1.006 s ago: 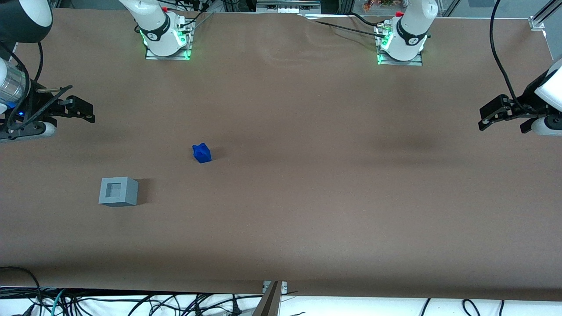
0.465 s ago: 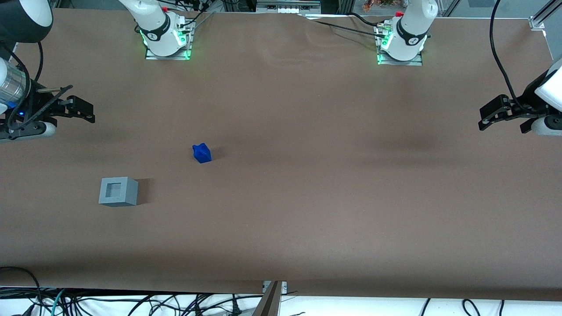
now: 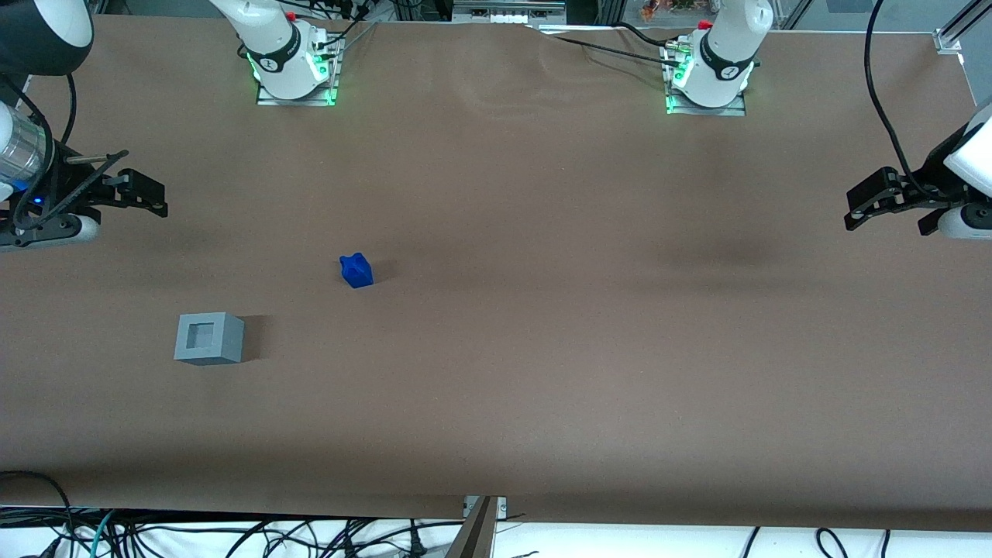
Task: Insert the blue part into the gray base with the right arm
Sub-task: 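Move the open right gripper over the blue block, then lower the right gripper and close it on the blue block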
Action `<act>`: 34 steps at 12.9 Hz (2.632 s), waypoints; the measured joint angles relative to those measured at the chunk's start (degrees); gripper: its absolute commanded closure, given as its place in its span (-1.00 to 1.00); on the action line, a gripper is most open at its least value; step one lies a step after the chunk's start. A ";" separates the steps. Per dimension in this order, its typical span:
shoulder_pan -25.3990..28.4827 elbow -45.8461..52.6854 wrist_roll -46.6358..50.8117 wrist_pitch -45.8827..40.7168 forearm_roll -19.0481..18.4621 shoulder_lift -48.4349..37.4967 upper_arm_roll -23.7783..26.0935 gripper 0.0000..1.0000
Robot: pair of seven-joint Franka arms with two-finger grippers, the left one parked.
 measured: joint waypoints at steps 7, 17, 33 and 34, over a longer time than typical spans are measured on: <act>0.01 0.00 0.00 0.00 0.00 0.00 0.00 -0.98; 0.04 -1.29 0.15 1.17 0.03 0.26 1.14 -0.98; 1.12 -32.87 23.50 59.04 -4.87 15.86 16.68 -0.98; 1.25 -33.34 23.50 59.60 -5.27 16.19 16.68 -0.98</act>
